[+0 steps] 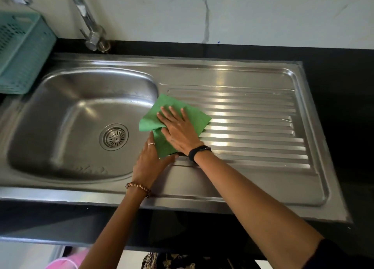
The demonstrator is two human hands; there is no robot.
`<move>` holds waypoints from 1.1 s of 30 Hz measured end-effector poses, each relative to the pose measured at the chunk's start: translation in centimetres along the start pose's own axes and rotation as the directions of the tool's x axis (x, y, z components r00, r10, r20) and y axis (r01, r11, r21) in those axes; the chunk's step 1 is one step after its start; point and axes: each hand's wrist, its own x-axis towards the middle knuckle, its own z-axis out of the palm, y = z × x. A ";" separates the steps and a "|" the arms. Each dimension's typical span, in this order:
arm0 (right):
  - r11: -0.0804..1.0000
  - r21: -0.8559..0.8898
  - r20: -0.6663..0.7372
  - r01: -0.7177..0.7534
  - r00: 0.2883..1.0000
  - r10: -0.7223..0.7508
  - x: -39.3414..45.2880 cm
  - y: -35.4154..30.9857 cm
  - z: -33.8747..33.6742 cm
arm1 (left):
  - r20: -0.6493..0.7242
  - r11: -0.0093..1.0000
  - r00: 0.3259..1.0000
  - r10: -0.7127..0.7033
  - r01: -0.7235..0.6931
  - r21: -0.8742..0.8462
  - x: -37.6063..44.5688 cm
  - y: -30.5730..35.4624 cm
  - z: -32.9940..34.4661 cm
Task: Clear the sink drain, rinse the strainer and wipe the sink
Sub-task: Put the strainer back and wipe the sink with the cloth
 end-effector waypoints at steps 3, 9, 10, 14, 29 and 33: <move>0.999 0.050 -0.025 -0.004 1.000 0.005 -2.4 0.9 -0.2 | -0.076 0.990 0.996 0.047 -0.036 0.139 -1.2 1.2 1.2; 0.969 0.101 -0.112 -0.227 0.965 0.238 -8.9 8.4 -2.0 | 0.007 0.947 0.971 0.238 -0.234 0.218 -2.8 6.4 6.0; 0.961 0.098 -0.127 -0.259 0.954 0.270 -10.1 10.0 -2.5 | 0.057 0.933 0.963 0.263 -0.269 0.240 -3.1 7.4 7.1; 0.915 0.087 -0.186 -0.393 0.896 0.403 -15.3 16.0 -4.1 | 0.246 0.867 0.920 0.304 -0.375 0.329 -3.7 10.1 10.7; 0.775 0.123 -0.142 -0.620 0.761 0.633 -20.3 17.4 -4.8 | 0.092 0.895 0.973 0.212 -0.231 0.382 -3.4 5.4 6.7; 0.742 0.188 -0.178 -0.643 0.721 0.670 -18.0 16.4 -4.7 | 0.032 0.900 0.996 0.080 -0.086 0.428 -3.1 2.6 3.6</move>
